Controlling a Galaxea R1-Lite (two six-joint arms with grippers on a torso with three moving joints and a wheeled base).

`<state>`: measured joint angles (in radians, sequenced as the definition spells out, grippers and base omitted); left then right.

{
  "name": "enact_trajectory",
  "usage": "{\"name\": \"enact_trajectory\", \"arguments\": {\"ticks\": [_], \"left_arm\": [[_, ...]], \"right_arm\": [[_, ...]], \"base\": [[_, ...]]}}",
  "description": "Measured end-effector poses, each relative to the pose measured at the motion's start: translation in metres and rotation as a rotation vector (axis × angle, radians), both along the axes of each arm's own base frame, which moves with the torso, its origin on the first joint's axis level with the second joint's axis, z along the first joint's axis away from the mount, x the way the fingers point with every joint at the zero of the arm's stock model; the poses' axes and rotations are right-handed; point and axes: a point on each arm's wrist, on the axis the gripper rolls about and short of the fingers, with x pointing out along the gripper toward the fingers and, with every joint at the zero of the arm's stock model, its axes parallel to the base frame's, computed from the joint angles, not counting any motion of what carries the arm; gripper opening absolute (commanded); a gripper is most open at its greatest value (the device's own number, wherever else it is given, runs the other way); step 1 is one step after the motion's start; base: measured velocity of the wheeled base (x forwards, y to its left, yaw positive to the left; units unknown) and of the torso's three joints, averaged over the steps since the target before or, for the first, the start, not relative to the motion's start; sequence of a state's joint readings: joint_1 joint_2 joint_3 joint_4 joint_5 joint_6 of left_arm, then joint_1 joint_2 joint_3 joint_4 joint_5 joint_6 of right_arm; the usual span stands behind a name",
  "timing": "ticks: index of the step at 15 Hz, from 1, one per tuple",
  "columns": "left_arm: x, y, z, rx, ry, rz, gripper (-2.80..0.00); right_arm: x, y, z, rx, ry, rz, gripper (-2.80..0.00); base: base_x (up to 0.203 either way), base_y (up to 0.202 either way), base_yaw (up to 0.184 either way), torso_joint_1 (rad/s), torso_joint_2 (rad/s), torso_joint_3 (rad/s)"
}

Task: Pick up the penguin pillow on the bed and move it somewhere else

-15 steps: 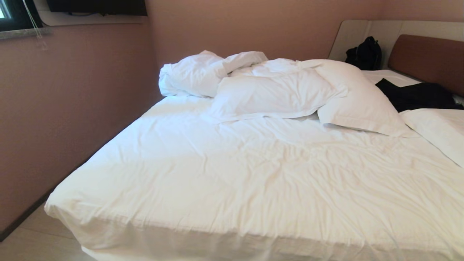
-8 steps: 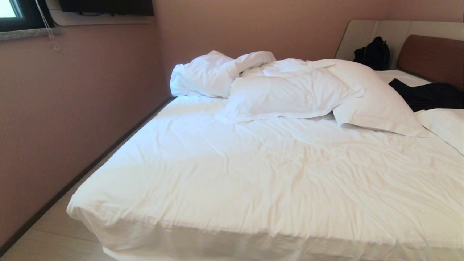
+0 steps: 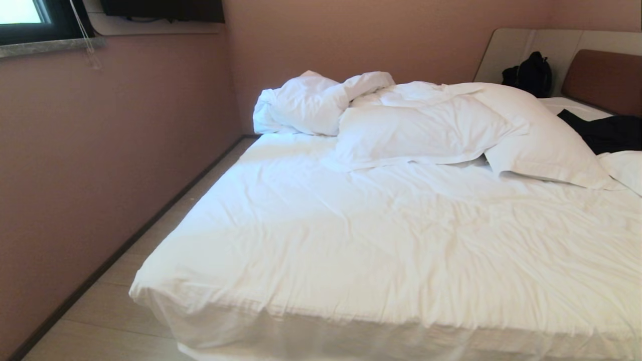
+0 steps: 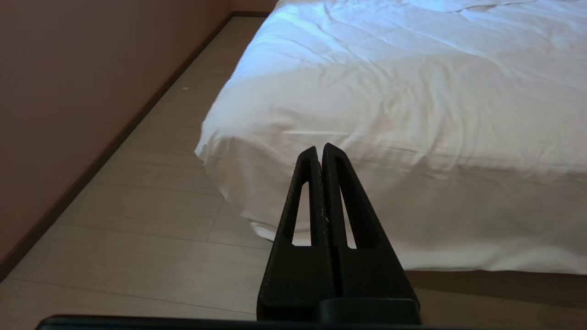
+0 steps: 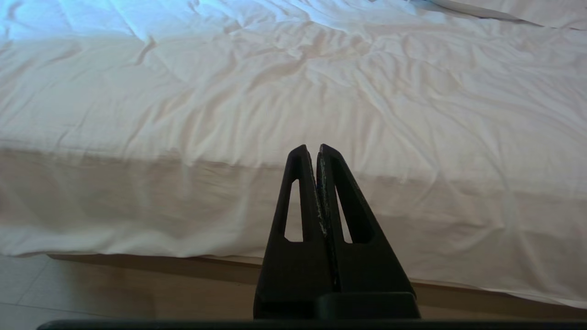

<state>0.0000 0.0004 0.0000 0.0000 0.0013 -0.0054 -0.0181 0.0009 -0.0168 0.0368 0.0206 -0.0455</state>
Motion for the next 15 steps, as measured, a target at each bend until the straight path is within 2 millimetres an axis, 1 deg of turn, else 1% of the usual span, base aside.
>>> {"name": "enact_trajectory", "arguments": {"ticks": [2,15], "left_arm": [[0.0000,0.0000,0.0000,0.000,0.000,-0.001,-2.80],[0.0000,0.0000,0.0000,0.000,0.000,0.000,-2.80]], "right_arm": [[0.0000,0.0000,0.0000,0.000,0.000,0.000,-2.80],[0.0000,0.0000,0.0001,0.000,-0.001,0.000,-2.80]], "base": [[0.000,0.097,0.002,0.005,0.00,0.002],[0.000,0.000,0.000,0.000,0.00,0.000]]}}
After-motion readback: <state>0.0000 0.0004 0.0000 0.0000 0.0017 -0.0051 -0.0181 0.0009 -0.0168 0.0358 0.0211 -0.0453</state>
